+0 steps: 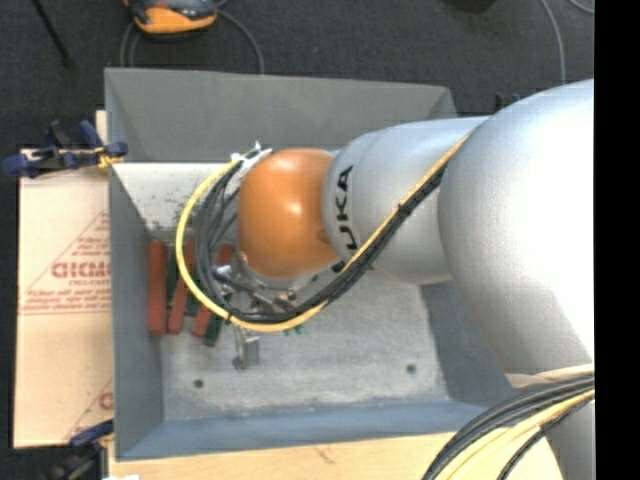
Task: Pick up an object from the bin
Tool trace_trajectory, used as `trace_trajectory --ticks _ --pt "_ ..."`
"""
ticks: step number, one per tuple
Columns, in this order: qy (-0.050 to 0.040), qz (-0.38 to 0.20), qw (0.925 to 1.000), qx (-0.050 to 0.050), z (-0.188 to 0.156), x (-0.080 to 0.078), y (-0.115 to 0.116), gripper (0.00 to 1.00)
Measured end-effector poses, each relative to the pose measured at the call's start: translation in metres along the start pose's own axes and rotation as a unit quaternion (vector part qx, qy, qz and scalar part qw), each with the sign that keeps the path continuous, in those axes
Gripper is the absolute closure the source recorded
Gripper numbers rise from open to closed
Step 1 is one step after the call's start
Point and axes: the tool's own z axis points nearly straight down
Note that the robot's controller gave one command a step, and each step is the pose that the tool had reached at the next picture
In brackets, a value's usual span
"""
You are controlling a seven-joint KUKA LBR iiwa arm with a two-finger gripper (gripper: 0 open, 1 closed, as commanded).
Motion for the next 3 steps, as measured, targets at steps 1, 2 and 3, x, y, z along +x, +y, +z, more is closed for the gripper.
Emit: trace_trajectory --ticks 1,2,3 --pt "0.0047 -0.100 0.9950 -0.001 0.005 -0.024 0.024 0.00" --pt "0.0026 -0.187 0.9824 -0.001 0.004 -0.031 0.015 0.00" --pt "0.0005 -0.214 0.9768 -0.001 0.037 -0.056 -0.007 0.00"
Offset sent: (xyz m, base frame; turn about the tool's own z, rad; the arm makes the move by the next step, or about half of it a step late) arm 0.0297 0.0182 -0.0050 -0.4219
